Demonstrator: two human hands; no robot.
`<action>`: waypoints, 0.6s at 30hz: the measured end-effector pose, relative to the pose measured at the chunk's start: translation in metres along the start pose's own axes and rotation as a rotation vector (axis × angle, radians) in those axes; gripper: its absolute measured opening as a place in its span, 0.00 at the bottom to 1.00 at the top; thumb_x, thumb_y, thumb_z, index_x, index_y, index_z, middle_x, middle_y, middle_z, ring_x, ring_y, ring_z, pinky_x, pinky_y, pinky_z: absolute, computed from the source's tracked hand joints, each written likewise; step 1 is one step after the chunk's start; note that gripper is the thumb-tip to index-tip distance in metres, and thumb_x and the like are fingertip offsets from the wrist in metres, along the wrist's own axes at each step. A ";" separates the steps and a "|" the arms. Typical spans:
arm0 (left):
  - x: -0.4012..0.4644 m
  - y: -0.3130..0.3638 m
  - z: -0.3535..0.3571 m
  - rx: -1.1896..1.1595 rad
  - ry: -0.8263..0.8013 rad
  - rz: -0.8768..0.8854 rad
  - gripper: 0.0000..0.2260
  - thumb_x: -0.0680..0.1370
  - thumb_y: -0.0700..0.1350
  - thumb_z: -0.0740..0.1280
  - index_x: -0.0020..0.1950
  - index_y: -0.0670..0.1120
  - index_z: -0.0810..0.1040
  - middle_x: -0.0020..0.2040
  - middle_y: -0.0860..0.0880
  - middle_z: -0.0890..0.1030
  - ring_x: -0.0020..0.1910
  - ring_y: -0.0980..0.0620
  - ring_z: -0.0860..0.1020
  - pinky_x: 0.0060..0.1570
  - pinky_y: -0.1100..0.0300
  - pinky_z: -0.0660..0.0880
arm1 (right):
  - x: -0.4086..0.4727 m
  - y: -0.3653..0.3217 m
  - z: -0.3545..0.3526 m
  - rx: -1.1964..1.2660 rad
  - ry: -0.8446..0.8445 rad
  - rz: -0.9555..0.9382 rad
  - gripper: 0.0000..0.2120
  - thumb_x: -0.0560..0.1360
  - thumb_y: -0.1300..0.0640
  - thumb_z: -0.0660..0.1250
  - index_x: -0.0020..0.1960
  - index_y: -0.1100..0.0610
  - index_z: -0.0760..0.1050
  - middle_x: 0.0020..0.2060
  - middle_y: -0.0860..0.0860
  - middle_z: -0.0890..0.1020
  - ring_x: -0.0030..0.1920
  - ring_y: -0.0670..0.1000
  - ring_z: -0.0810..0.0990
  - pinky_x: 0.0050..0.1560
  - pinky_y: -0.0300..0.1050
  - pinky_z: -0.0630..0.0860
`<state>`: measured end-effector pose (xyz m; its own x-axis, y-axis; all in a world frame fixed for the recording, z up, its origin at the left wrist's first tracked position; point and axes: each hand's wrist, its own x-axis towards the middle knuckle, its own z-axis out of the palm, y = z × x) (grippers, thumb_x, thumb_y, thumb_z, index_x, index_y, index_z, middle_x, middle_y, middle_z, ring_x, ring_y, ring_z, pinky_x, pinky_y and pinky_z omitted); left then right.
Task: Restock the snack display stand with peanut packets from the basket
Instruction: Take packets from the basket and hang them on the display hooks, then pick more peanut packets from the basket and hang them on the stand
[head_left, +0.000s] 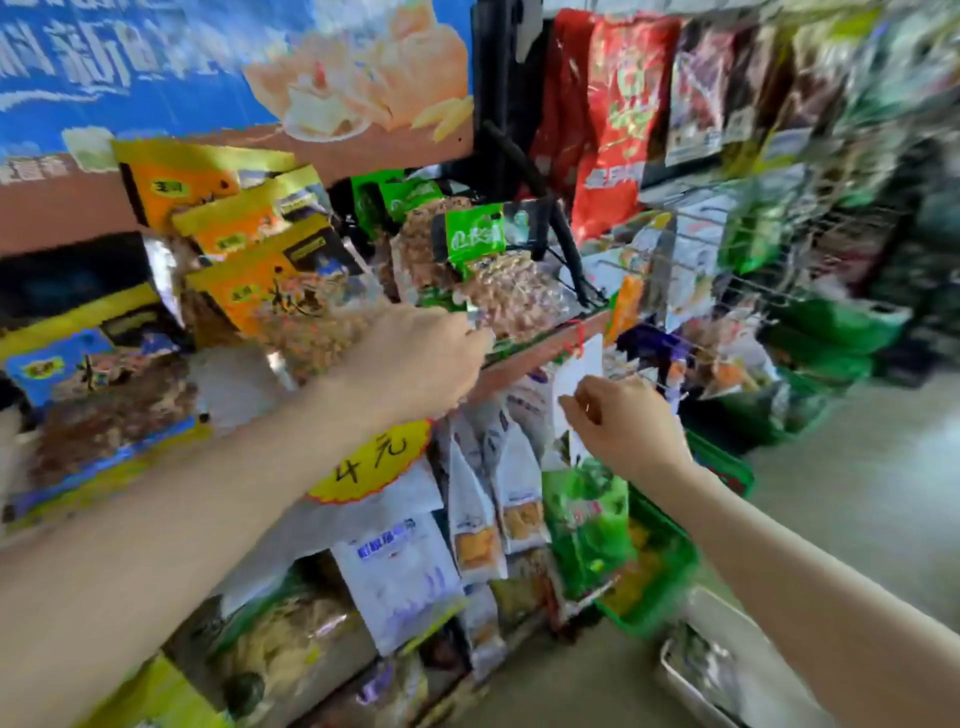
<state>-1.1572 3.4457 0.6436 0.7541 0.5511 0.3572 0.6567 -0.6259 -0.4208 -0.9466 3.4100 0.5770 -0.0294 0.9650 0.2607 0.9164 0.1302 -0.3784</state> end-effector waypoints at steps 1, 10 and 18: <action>0.011 0.015 0.007 -0.014 -0.007 0.048 0.03 0.69 0.40 0.68 0.36 0.43 0.77 0.27 0.45 0.76 0.25 0.45 0.77 0.21 0.59 0.72 | -0.015 0.022 0.001 -0.060 -0.021 0.051 0.15 0.77 0.48 0.58 0.35 0.54 0.66 0.31 0.55 0.77 0.35 0.59 0.77 0.31 0.45 0.68; 0.094 0.211 0.100 -0.259 -0.316 0.359 0.06 0.77 0.42 0.60 0.47 0.42 0.74 0.41 0.43 0.79 0.39 0.42 0.80 0.27 0.58 0.64 | -0.142 0.225 0.030 -0.287 -0.296 0.441 0.13 0.78 0.49 0.56 0.51 0.57 0.73 0.49 0.57 0.81 0.50 0.60 0.81 0.44 0.48 0.76; 0.167 0.412 0.235 -0.418 -0.844 0.298 0.11 0.79 0.45 0.54 0.55 0.42 0.72 0.54 0.42 0.78 0.54 0.40 0.77 0.45 0.50 0.74 | -0.210 0.431 0.030 -0.172 -0.465 0.685 0.13 0.78 0.49 0.56 0.51 0.56 0.74 0.51 0.55 0.81 0.51 0.59 0.80 0.42 0.45 0.73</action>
<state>-0.7620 3.4097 0.3337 0.7427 0.4505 -0.4955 0.5136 -0.8580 -0.0103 -0.5570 3.2698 0.3326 0.4281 0.8185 -0.3831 0.8384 -0.5180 -0.1697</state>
